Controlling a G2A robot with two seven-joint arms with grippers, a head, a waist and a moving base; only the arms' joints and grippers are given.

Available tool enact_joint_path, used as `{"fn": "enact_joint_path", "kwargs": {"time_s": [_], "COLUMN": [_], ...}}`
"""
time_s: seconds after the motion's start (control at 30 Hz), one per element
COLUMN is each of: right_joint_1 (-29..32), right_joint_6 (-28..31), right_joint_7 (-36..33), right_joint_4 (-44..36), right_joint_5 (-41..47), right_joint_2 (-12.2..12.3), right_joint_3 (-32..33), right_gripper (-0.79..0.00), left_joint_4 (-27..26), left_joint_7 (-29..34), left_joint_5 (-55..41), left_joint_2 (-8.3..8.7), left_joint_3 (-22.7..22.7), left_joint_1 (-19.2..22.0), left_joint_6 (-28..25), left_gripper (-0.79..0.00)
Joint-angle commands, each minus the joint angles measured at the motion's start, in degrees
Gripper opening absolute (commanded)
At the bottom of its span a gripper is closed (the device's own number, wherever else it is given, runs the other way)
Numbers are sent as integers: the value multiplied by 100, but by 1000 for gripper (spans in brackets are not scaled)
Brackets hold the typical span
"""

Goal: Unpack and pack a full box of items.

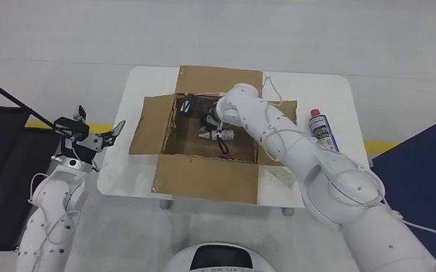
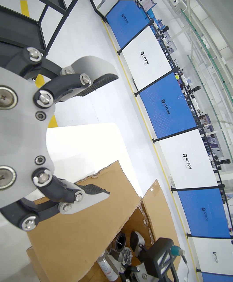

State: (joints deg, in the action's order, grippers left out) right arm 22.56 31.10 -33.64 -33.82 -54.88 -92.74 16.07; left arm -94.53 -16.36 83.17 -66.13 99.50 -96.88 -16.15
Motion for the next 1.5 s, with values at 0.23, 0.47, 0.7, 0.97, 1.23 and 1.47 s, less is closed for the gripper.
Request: {"fn": "enact_joint_path", "kwargs": {"time_s": [0.23,0.47,0.7,0.97,1.23,1.47], "right_joint_1": [-50,-86,-88,-107,-168,-326], "right_joint_6": [112,164,246,278,400,782], "right_joint_7": [128,192,109,135,380,832], "right_joint_4": [553,929,1212,1487,1720,1838], "right_joint_5": [-159,-262,-364,-476,-571,-741], "right_joint_2": [-316,-521,-720,-897,-993,-942], "right_joint_3": [-40,-39,-59,-52,-7,34], "right_gripper": [-286,-357,-400,-406,-785,-785], "left_joint_4": [0,0,0,0,0,0], "left_joint_7": [0,0,0,0,0,0], "left_joint_5": [0,0,0,0,0,0], "left_joint_2": [0,0,0,0,0,0], "left_joint_3": [0,0,0,0,0,0], "left_joint_1": [0,0,0,0,0,0], "left_joint_6": [0,0,0,0,0,0], "left_gripper": [0,0,0,0,0,0]}}
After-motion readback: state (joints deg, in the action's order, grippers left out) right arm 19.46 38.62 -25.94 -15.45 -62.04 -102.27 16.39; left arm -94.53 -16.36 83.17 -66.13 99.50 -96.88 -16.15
